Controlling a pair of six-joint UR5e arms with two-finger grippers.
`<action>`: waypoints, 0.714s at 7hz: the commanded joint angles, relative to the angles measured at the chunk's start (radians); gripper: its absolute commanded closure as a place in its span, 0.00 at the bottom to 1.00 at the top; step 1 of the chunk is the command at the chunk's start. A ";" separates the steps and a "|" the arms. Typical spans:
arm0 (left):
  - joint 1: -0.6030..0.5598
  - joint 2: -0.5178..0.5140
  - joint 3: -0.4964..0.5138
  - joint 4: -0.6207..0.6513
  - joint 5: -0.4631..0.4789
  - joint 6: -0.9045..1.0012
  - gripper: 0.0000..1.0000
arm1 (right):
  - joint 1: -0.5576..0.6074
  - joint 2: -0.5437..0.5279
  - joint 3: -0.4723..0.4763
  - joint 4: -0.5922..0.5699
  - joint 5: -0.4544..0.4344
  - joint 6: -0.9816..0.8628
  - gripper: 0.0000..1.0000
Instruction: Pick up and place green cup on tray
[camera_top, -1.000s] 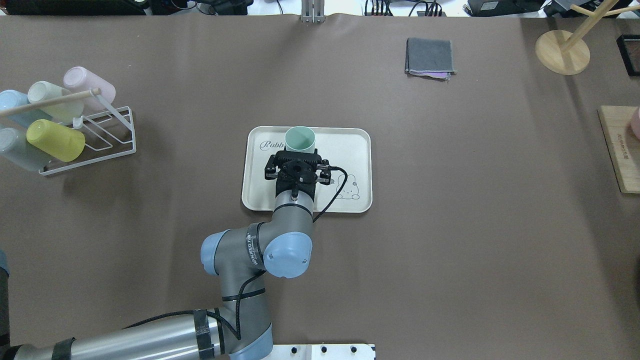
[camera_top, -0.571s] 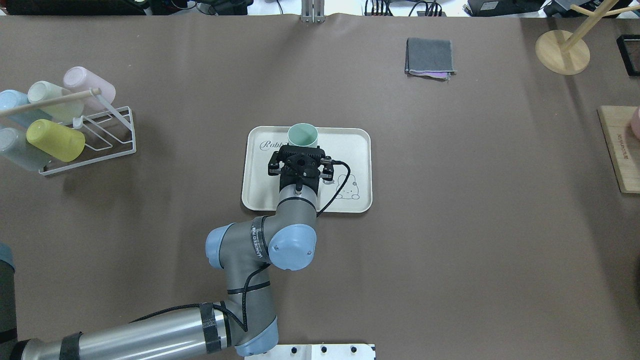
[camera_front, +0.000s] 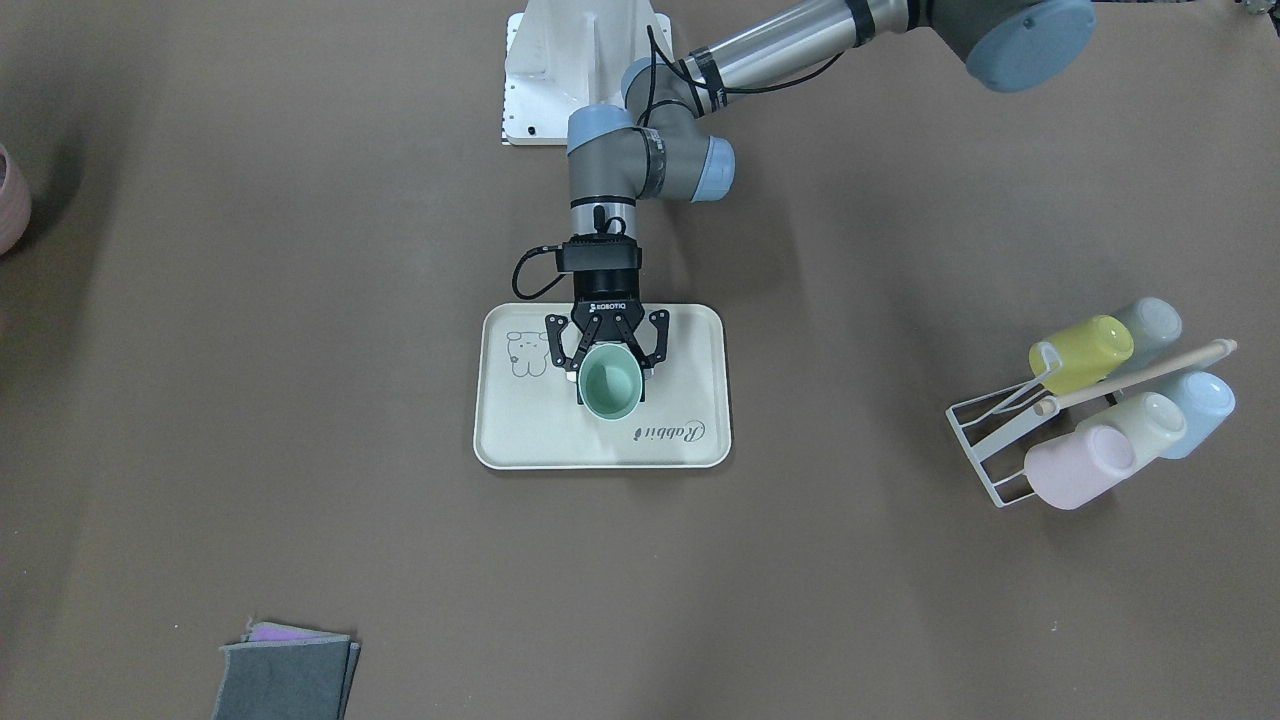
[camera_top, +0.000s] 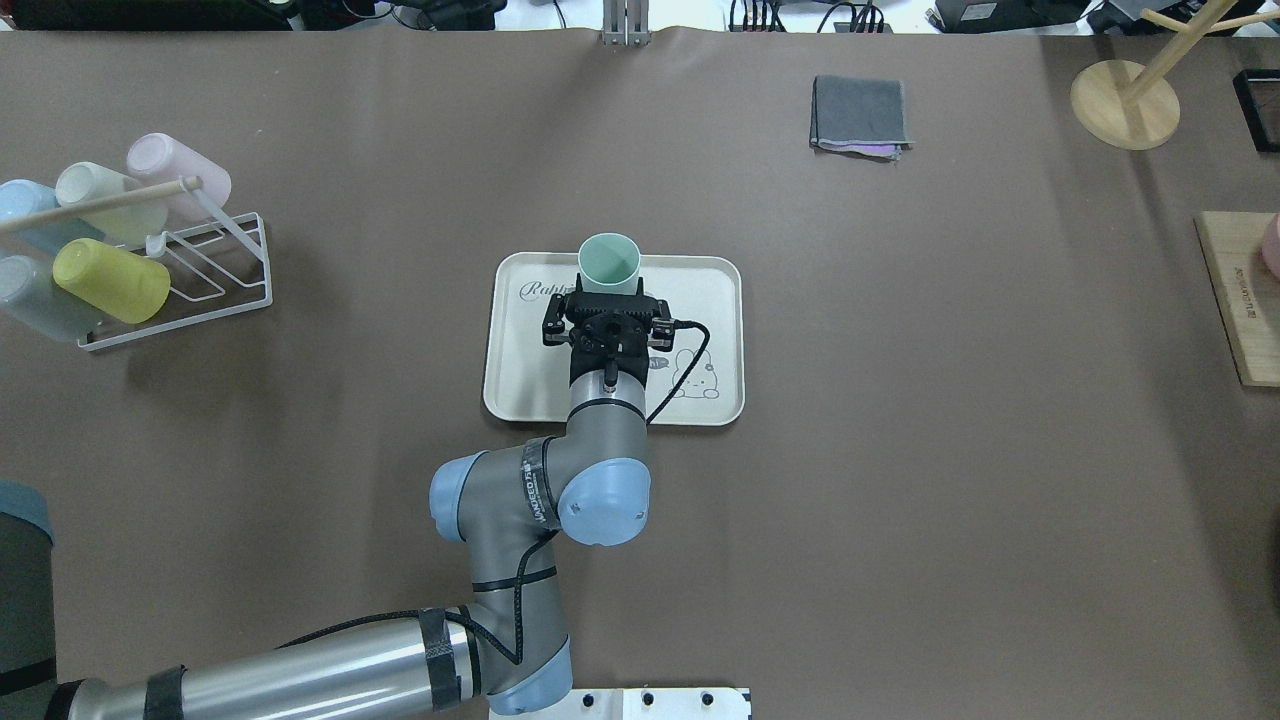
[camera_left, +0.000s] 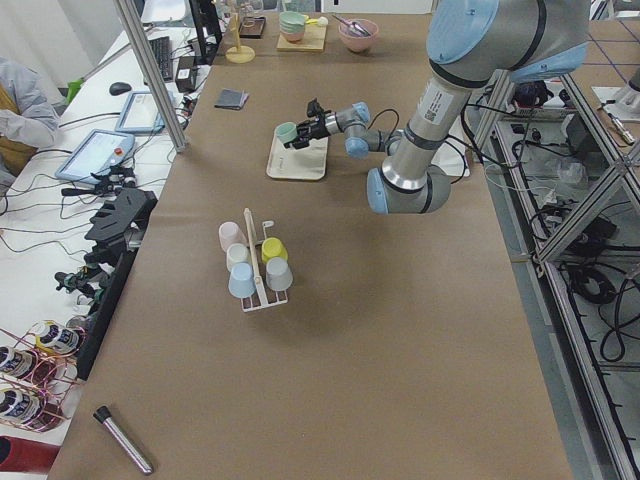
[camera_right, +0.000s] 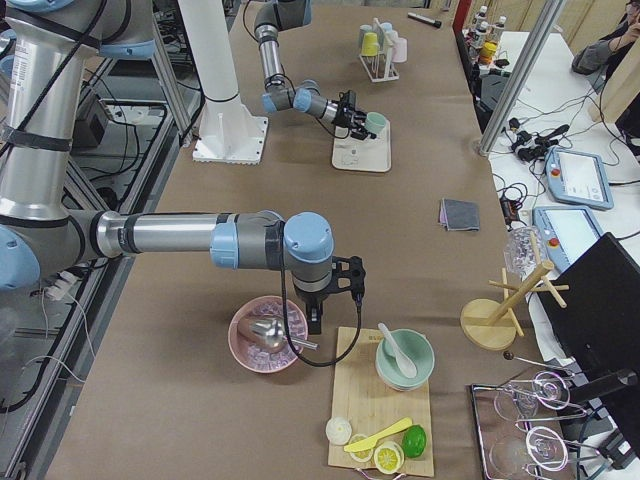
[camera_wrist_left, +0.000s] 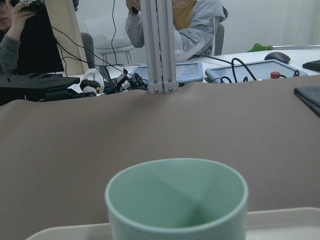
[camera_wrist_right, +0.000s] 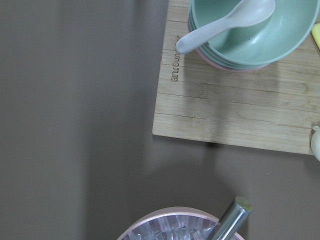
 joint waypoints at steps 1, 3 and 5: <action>0.019 -0.010 0.033 0.076 0.073 -0.108 0.73 | 0.000 0.000 0.000 0.000 -0.001 0.002 0.00; 0.037 -0.015 0.038 0.076 0.106 -0.117 0.73 | 0.000 0.000 -0.001 0.000 -0.001 0.002 0.00; 0.047 -0.015 0.047 0.093 0.121 -0.199 0.73 | 0.000 0.000 -0.001 0.000 0.000 0.002 0.00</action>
